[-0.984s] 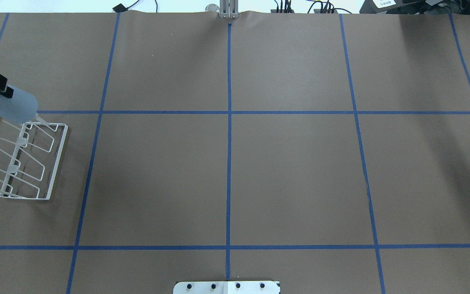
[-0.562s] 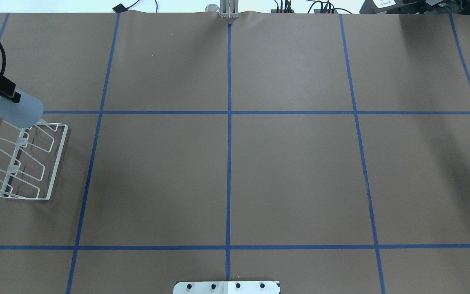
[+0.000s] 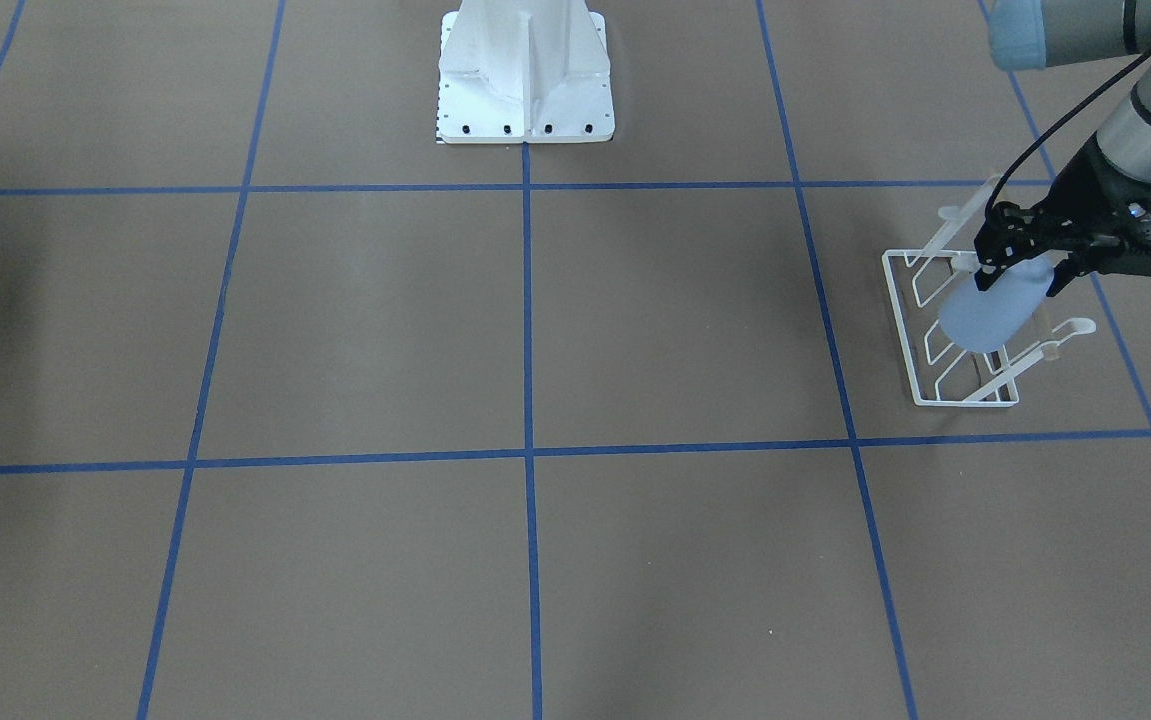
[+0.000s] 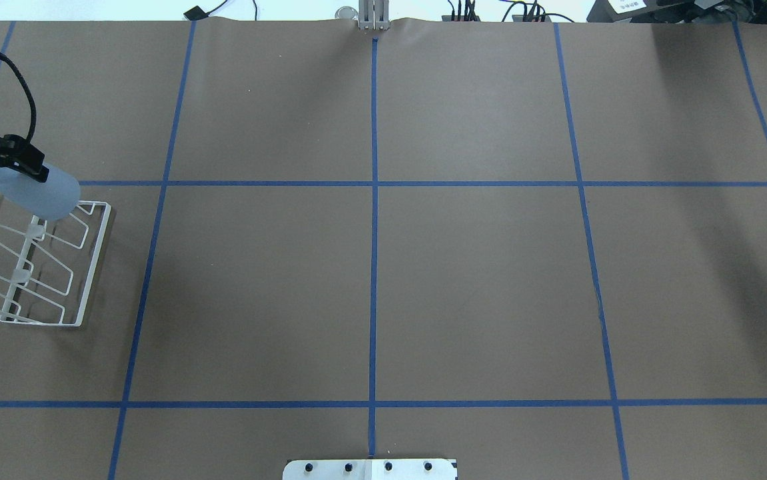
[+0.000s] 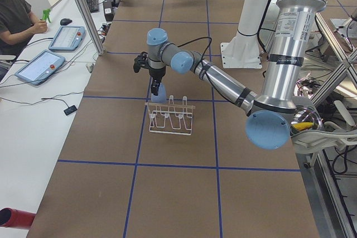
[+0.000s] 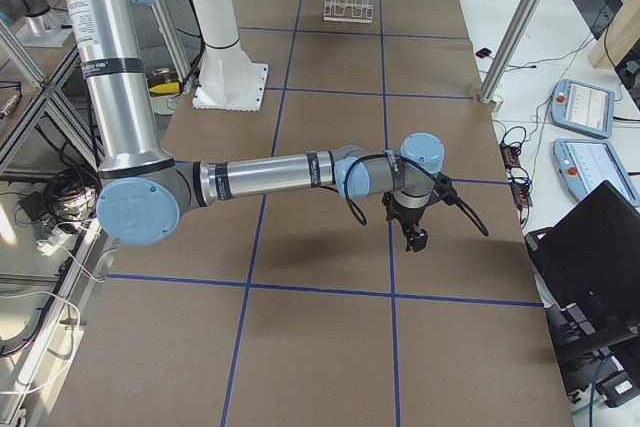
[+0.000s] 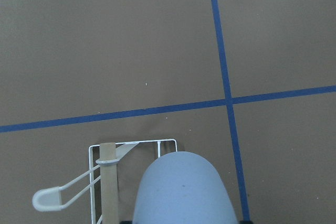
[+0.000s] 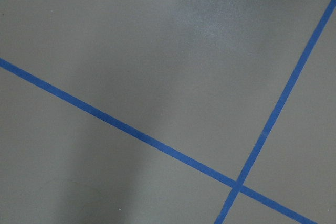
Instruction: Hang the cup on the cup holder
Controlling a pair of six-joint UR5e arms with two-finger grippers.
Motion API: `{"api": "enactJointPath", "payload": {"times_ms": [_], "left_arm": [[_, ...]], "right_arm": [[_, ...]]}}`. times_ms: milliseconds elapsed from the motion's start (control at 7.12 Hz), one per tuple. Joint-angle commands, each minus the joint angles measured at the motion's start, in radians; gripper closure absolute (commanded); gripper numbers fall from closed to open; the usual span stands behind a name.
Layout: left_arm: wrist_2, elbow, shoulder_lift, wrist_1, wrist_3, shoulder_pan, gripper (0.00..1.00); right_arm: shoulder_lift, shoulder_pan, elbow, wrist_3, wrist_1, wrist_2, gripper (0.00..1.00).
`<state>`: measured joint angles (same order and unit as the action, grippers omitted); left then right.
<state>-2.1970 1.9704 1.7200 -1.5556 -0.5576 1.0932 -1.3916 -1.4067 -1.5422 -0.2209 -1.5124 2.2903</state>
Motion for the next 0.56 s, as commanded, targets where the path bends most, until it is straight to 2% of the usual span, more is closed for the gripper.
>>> {"api": "enactJointPath", "payload": {"times_ms": [0,422], "left_arm": [[0.0,-0.034,0.013,-0.001,0.001,-0.03,1.0],[0.0,-0.074,0.027,-0.009,0.004,-0.039,1.0]], "right_arm": [[0.0,0.0,0.001,0.002,0.0,-0.002,0.0],[0.002,0.003,-0.001,0.012,0.0,0.0,0.0]]}}
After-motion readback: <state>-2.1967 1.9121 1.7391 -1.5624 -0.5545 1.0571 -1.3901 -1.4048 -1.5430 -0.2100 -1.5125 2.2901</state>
